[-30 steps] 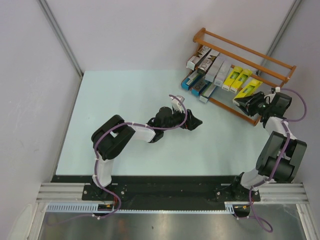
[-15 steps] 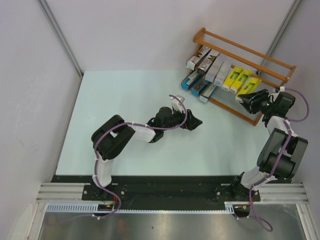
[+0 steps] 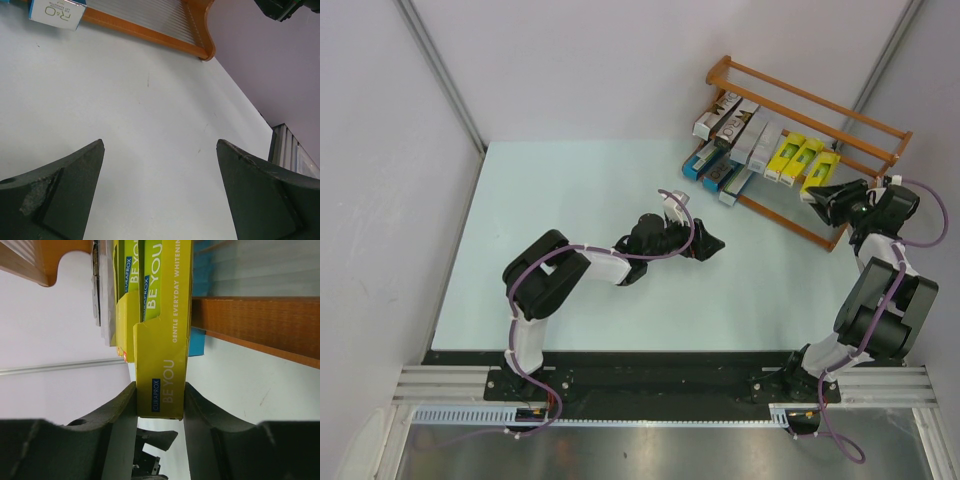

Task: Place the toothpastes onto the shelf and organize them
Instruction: Place the toothpaste on the shelf.

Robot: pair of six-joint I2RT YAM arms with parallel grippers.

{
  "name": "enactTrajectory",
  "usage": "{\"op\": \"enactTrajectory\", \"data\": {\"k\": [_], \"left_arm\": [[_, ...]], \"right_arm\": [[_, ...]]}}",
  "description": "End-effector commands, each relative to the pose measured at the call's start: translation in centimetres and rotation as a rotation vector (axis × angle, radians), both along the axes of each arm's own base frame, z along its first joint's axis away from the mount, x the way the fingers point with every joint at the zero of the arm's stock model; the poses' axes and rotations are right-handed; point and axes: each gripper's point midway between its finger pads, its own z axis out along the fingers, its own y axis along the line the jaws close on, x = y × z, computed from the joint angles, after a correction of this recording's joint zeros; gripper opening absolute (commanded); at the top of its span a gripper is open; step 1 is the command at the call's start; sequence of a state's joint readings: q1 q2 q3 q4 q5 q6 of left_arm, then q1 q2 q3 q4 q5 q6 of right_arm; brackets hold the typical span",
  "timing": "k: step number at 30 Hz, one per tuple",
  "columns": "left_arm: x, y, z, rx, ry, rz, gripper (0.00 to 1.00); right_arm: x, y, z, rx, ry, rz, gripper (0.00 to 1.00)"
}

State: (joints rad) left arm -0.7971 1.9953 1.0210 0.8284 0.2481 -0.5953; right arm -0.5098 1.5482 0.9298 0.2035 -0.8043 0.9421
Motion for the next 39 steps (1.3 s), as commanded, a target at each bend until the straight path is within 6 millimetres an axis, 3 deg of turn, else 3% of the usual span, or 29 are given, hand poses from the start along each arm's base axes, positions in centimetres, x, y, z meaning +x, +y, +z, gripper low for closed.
{"op": "enactTrajectory", "data": {"k": [1, 14, 17, 22, 30, 36, 39], "left_arm": [[0.3, -0.4, 3.6, -0.071, -0.056, -0.017, 0.99], [0.2, -0.3, 3.6, -0.075, -0.062, -0.019, 1.0], [0.2, -0.3, 3.5, -0.074, -0.06, -0.017, 1.0], [0.2, -0.4, 3.5, -0.075, -0.058, -0.018, 1.0], [0.1, -0.3, 3.5, -0.076, -0.057, -0.018, 1.0], [0.0, -0.4, 3.6, -0.076, -0.059, -0.021, 1.0], [0.0, -0.3, 3.6, -0.076, -0.06, -0.022, 1.0]], "right_arm": [[1.1, -1.2, 3.6, -0.05, -0.105, -0.038, 0.41], [2.2, -2.4, 2.4, -0.052, -0.072, -0.099, 0.45], [2.0, -2.1, 2.2, -0.063, -0.062, -0.091, 0.52], [1.3, -1.8, 2.4, -0.108, -0.043, -0.099, 0.76], [-0.3, -1.5, 4.6, -0.19, -0.065, -0.118, 0.98], [-1.5, -1.0, 5.2, -0.229, -0.049, -0.129, 1.0], [-2.6, -0.6, 4.6, -0.247, 0.0, -0.129, 1.0]]}}
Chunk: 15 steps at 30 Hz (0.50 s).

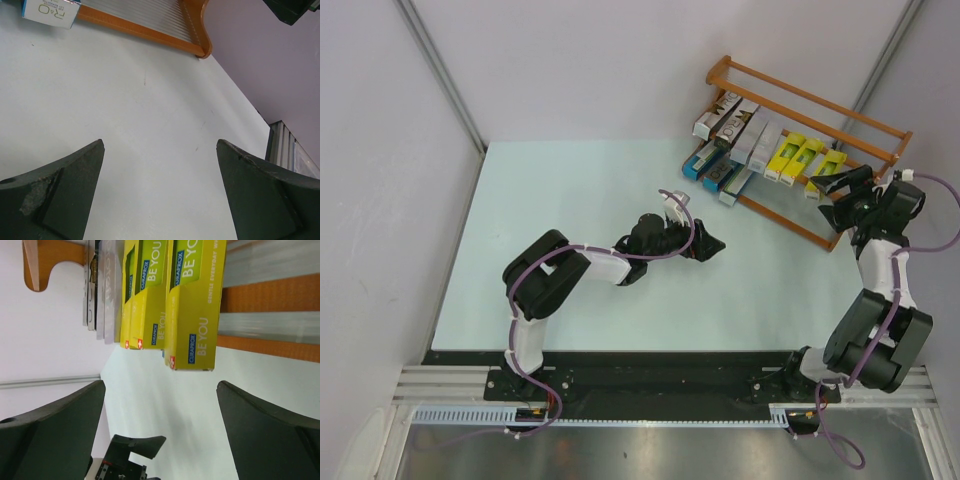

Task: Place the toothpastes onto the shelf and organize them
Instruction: Place the toothpaste on the shelf.

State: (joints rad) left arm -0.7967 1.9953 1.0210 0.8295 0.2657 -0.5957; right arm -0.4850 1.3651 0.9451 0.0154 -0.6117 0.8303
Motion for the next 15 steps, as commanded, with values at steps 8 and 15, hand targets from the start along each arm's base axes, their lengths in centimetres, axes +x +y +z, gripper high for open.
{"op": "enactTrajectory", "data": {"k": [8, 15], "left_arm": [[0.2, 0.4, 6.5, -0.062, -0.148, 0.001, 1.0], [-0.3, 3.8, 9.1, 0.063, -0.218, 0.072, 1.0]], "right_arm": [[-4.6, 1.4, 0.6, -0.164, 0.055, -0.025, 1.0], [-8.5, 4.0, 1.4, -0.3, 0.057, -0.031, 1.0]]}}
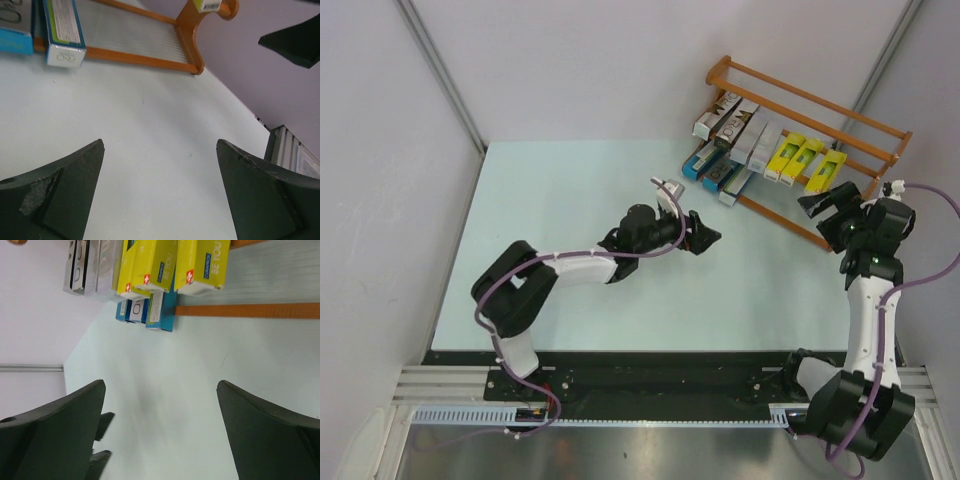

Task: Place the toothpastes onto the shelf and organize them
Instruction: Place the toothpaste on the shelf, then reset both arms

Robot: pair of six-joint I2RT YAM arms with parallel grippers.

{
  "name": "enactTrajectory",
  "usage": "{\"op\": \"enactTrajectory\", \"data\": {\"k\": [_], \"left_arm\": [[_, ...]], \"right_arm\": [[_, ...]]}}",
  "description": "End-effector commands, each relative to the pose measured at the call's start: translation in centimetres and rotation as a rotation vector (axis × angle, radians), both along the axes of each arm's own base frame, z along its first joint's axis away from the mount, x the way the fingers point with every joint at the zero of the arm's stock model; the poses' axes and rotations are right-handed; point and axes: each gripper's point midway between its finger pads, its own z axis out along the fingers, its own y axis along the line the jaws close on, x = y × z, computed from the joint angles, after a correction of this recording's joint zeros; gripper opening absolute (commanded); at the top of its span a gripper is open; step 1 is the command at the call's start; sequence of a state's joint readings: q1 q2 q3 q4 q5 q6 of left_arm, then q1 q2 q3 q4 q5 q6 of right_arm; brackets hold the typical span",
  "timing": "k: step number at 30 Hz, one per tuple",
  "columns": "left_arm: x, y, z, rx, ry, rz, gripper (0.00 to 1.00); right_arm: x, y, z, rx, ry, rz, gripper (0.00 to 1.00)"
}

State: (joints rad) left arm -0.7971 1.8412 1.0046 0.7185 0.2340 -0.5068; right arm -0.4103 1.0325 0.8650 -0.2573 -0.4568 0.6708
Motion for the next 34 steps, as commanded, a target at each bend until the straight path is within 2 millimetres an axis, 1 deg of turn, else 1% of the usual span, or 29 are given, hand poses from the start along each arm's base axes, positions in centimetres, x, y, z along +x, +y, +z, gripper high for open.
{"op": "enactTrajectory", "data": {"k": [1, 2, 3, 4, 5, 6, 7, 8, 9, 10, 11, 12, 13, 14, 15, 16, 17, 18, 19, 20, 21, 23, 24, 26, 29, 34], "left_arm": [[-0.1, 3.3, 3.6, 0.079, -0.097, 0.083, 1.0], [-0.2, 3.9, 3.6, 0.097, -0.093, 0.098, 1.0], [-0.3, 4.5, 3.2, 0.122, -0.084, 0.114, 1.0], [-0.6, 5.7, 3.1, 0.161, -0.077, 0.139, 1.0], [-0.8, 6.3, 2.7, 0.188, -0.067, 0.149, 1.0], [-1.1, 7.1, 2.0, 0.221, -0.061, 0.16, 1.0], [-1.2, 8.2, 2.8, 0.223, -0.069, 0.198, 1.0], [-1.8, 9.0, 2.2, 0.251, -0.052, 0.201, 1.0], [-2.2, 10.2, 1.0, 0.288, -0.034, 0.231, 1.0], [-2.6, 11.4, 2.0, 0.285, -0.043, 0.264, 1.0], [-2.8, 12.8, 1.2, 0.324, -0.027, 0.304, 1.0], [-3.5, 14.2, -0.2, 0.361, -0.004, 0.327, 1.0], [-4.0, 15.2, 0.8, 0.35, -0.015, 0.349, 1.0], [-4.4, 16.6, -0.2, 0.399, 0.018, 0.373, 1.0], [-4.9, 17.4, -0.4, 0.411, 0.031, 0.381, 1.0], [-5.3, 17.9, -0.3, 0.418, 0.035, 0.385, 1.0], [-5.9, 18.7, 0.4, 0.415, 0.027, 0.395, 1.0], [-6.5, 19.5, -0.4, 0.439, 0.043, 0.395, 1.0], [-6.9, 19.9, -0.4, 0.44, 0.045, 0.4, 1.0], [-7.1, 20.5, 0.5, 0.412, 0.035, 0.423, 1.0], [-7.6, 21.1, -0.3, 0.427, 0.049, 0.427, 1.0], [-8.1, 21.5, 0.1, 0.4, 0.042, 0.432, 1.0], [-8.4, 21.8, -0.6, 0.403, 0.048, 0.431, 0.99], [-8.9, 22.2, -1.3, 0.402, 0.057, 0.431, 1.0], [-9.2, 22.7, -2.0, 0.414, 0.067, 0.44, 1.0], [-9.3, 22.4, -1.4, 0.382, 0.038, 0.423, 1.0]], "right_arm": [[-2.4, 1.1, -0.4, -0.132, 0.035, -0.014, 1.0], [-2.7, 0.9, -0.6, -0.163, 0.046, -0.041, 1.0], [-3.0, 1.0, -0.6, -0.181, 0.051, -0.045, 1.0], [-3.5, 2.1, -1.1, -0.202, 0.06, -0.017, 1.0], [-3.8, 1.9, -1.4, -0.222, 0.073, -0.035, 1.0], [-4.2, 2.3, -1.8, -0.233, 0.085, -0.031, 1.0], [-4.6, 2.7, -2.5, -0.256, 0.093, -0.03, 1.0], [-4.9, 3.0, -2.9, -0.267, 0.097, -0.029, 1.0], [-5.3, 3.2, -3.6, -0.275, 0.112, -0.031, 1.0], [-5.7, 3.7, -3.6, -0.291, 0.1, -0.028, 1.0], [-6.1, 3.7, -4.8, -0.296, 0.124, -0.036, 1.0], [-6.4, 4.0, -5.2, -0.299, 0.126, -0.037, 1.0], [-6.6, 4.1, -5.6, -0.309, 0.131, -0.041, 1.0], [-7.1, 4.5, -6.4, -0.303, 0.137, -0.036, 1.0], [-7.3, 5.3, -6.7, -0.304, 0.132, -0.009, 1.0], [-7.5, 5.4, -7.1, -0.307, 0.135, -0.013, 1.0], [-7.7, 6.2, -7.2, -0.306, 0.123, 0.008, 1.0], [-8.0, 6.4, -8.1, -0.303, 0.132, 0.01, 1.0], [-8.1, 6.4, -8.3, -0.308, 0.131, 0.0, 1.0], [-8.2, 6.8, -8.3, -0.311, 0.122, 0.011, 1.0], [-8.3, 6.7, -8.7, -0.316, 0.126, 0.002, 1.0], [-8.4, 7.0, -8.7, -0.317, 0.124, 0.006, 1.0], [-8.3, 7.2, -8.6, -0.319, 0.118, 0.015, 1.0], [-8.3, 7.3, -8.5, -0.321, 0.113, 0.009, 1.0], [-8.0, 7.5, -8.4, -0.329, 0.102, 0.01, 1.0], [-7.4, 7.7, -8.3, -0.325, 0.089, 0.014, 1.0]]}}
